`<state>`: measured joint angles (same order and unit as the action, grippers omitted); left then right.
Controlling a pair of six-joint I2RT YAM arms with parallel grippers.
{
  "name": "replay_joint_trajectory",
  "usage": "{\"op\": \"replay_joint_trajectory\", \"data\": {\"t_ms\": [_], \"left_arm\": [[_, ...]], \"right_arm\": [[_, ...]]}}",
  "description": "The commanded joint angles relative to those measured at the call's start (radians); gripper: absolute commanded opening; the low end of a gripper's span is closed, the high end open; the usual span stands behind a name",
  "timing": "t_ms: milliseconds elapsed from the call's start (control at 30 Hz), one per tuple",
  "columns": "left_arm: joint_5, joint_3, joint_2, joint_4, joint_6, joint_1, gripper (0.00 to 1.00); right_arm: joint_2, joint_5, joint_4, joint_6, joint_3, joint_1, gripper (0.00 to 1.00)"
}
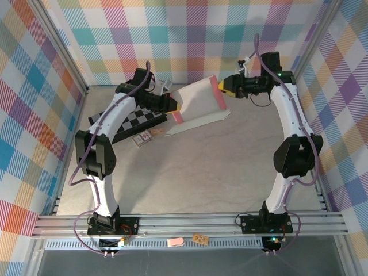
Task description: Fold the paper box
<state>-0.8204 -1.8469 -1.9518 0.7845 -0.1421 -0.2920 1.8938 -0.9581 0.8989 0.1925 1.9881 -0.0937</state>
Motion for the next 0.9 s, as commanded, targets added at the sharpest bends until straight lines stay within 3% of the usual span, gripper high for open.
{"op": "replay_joint_trajectory", "data": {"t_ms": [0, 267, 667, 867], "left_arm": [[-0.028, -0.039, 0.021, 0.01, 0.025, -0.009, 0.0], [-0.018, -0.042, 0.028, 0.029, 0.044, -0.017, 0.0], [0.001, -0.039, 0.04, 0.044, 0.054, -0.021, 0.0], [0.004, -0.041, 0.044, 0.044, 0.054, -0.027, 0.0]], "right_arm": [[-0.012, 0.142, 0.077, -0.085, 0.018, -0.035, 0.44], [-0.031, 0.318, 0.106, -0.138, 0.032, -0.089, 0.47], [-0.033, 0.26, 0.123, -0.164, 0.031, -0.122, 0.51], [-0.035, 0.333, 0.145, -0.18, 0.029, -0.135, 0.52]]}}
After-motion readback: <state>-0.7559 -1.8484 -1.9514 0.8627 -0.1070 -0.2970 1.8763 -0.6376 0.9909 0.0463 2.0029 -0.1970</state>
